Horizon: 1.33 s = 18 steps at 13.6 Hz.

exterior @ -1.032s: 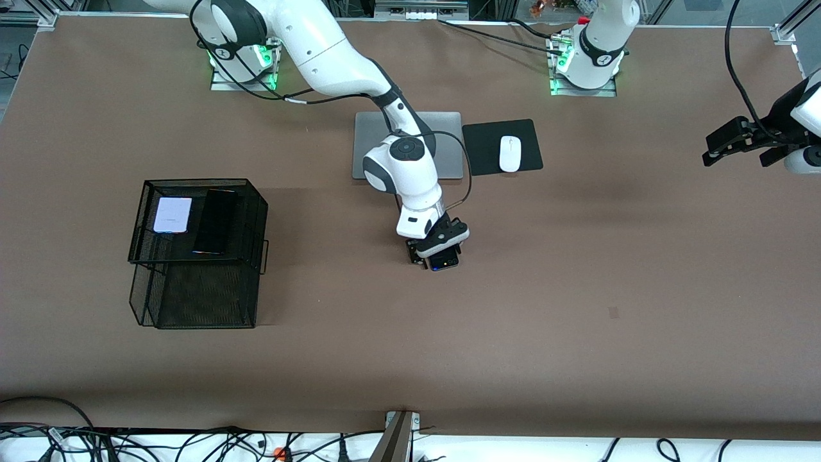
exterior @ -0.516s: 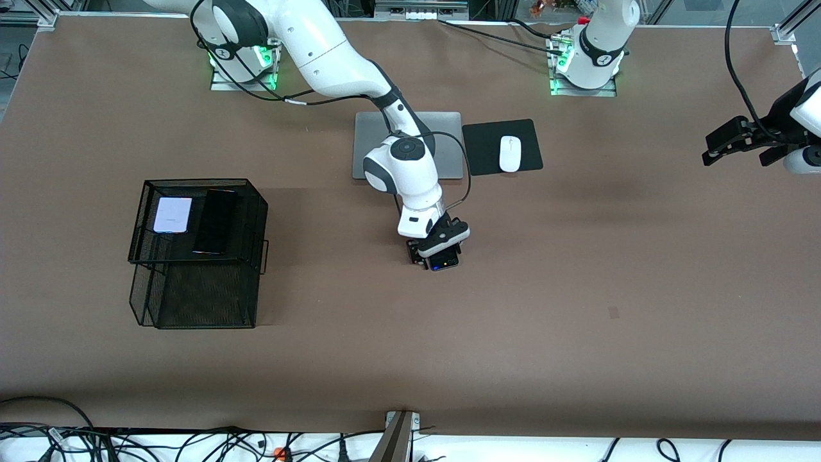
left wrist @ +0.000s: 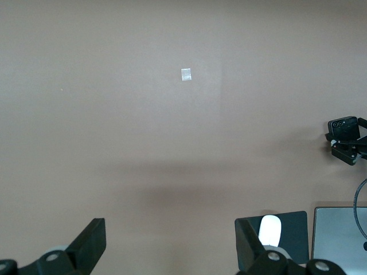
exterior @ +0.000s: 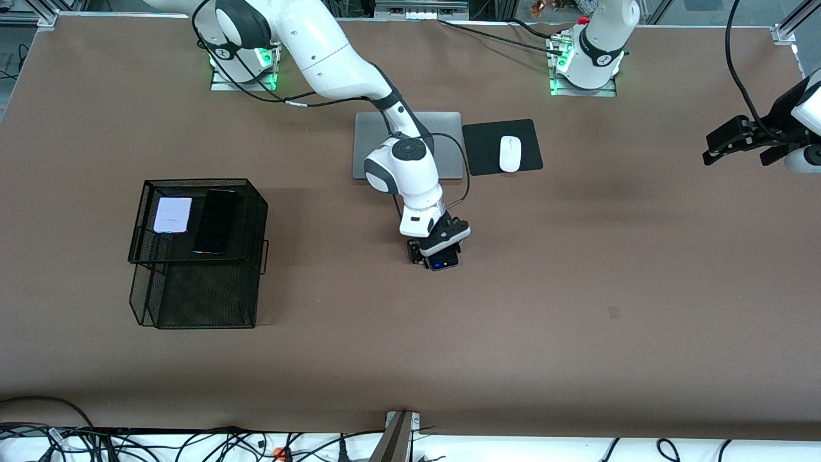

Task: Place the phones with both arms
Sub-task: 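Lower the right gripper and close it on the flip phone, then carry the flip phone to the mesh basket with the right gripper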

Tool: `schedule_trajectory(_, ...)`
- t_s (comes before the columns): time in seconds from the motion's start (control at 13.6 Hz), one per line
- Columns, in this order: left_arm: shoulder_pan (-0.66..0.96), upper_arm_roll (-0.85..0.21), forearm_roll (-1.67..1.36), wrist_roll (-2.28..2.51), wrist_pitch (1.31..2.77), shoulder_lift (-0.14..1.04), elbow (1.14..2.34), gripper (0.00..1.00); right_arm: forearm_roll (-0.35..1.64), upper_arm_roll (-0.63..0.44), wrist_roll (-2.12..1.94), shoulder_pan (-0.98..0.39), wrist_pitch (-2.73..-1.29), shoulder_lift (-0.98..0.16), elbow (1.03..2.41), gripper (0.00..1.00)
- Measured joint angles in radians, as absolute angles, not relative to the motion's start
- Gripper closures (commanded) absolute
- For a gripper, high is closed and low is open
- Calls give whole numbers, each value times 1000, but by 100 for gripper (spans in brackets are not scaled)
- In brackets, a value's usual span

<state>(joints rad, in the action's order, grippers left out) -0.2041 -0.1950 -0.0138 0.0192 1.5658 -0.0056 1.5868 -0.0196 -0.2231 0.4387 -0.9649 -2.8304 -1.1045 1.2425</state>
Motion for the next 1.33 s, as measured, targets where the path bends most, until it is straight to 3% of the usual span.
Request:
schedule_trajectory(0.07, -204, -195, -14, 19, 1566, -6, 1587, 0, -20, -223, 439, -965, -2831, -1105, 1243, 18)
schedule_trajectory(0.15, -204, -195, -14, 19, 1565, -6, 1587, 0, -20, -225, 439, -965, -2833, -1105, 1242, 58)
schedule_trajectory(0.22, -204, -195, -14, 19, 1565, -6, 1587, 0, -20, -226, 439, -965, -2836, -1105, 1242, 82)
schedule_trajectory(0.29, -204, -195, -14, 19, 1564, -6, 1587, 0, -20, -228, 439, -965, -2840, -1105, 1242, 95)
schedule_trajectory(0.59, -204, -195, -14, 19, 1564, -6, 1587, 0, -20, -252, 439, -969, -2815, -1103, 1236, 99)
schedule_trajectory(0.88, -205, -195, -14, 19, 1563, -6, 1587, 0, -17, -321, 439, -938, -2516, -1048, 1165, 99)
schedule_trajectory(1.33, -205, -195, -14, 19, 1563, -6, 1587, 0, 90, -324, 242, -720, -2135, -808, 1141, 99)
